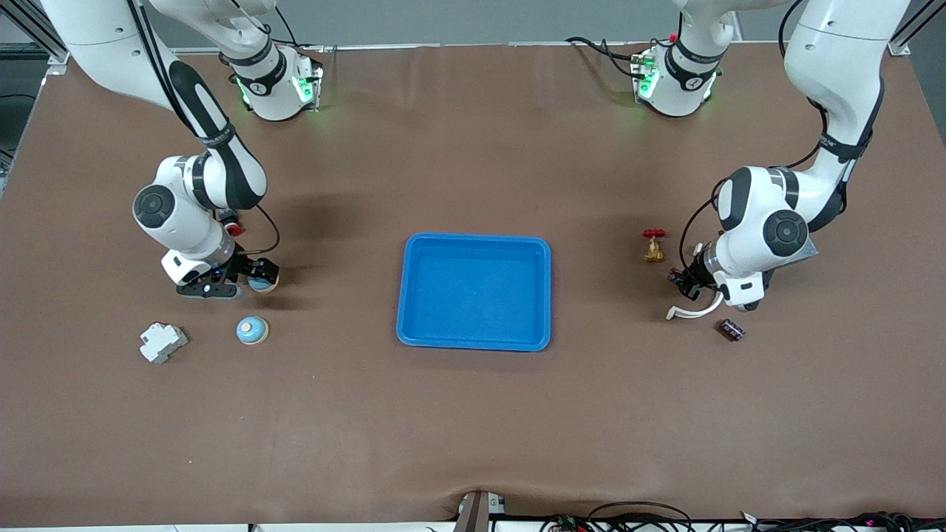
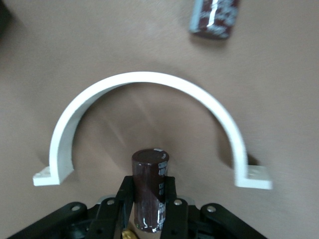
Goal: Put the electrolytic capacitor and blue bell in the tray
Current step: 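Close the left gripper on the capacitor while the right gripper grips the bell, then drop the capacitor in the tray while the right gripper carries the bell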
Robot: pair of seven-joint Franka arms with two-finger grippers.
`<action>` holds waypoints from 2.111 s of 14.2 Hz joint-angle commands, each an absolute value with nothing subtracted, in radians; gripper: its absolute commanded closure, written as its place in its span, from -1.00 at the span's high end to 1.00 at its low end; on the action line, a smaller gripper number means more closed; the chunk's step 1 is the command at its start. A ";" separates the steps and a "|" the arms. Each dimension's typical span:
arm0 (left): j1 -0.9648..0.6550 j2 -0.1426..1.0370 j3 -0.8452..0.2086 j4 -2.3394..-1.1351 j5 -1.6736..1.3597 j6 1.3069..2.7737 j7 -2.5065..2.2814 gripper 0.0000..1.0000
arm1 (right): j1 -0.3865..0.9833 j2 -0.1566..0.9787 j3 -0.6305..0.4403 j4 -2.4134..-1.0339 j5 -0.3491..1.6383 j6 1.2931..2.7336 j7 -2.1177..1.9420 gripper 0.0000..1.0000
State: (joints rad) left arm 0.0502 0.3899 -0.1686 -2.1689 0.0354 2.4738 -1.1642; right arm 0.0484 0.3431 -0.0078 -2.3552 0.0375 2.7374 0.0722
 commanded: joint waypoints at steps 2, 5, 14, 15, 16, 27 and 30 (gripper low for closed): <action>0.051 0.336 -0.244 -2.097 0.031 2.398 -1.250 -1.00 | 0.086 0.344 -0.009 -2.378 0.044 2.770 0.135 1.00; 0.051 0.330 -0.313 -2.023 0.031 2.330 -1.298 -1.00 | 0.086 0.347 -0.009 -2.378 0.043 2.776 0.130 1.00; -0.081 0.365 -0.479 -1.967 0.044 2.327 -1.736 -1.00 | 0.075 0.350 -0.011 -2.378 0.032 2.775 0.085 -0.47; -0.101 0.377 -0.476 -1.967 0.044 2.327 -1.761 -1.00 | 0.075 0.348 -0.011 -2.378 0.032 2.773 0.078 -0.99; -0.112 0.380 -0.477 -1.967 0.044 2.329 -1.788 -1.00 | 0.075 0.348 -0.011 -2.378 0.032 2.769 0.078 -1.00; -0.242 0.656 -0.469 -1.757 0.242 2.410 -2.177 -1.00 | 0.216 0.272 -0.008 -2.153 0.041 2.351 0.282 -1.00; -0.252 0.704 -0.469 -1.724 0.294 2.410 -2.210 -1.00 | 0.328 0.271 -0.009 -2.067 0.041 2.258 0.475 -1.00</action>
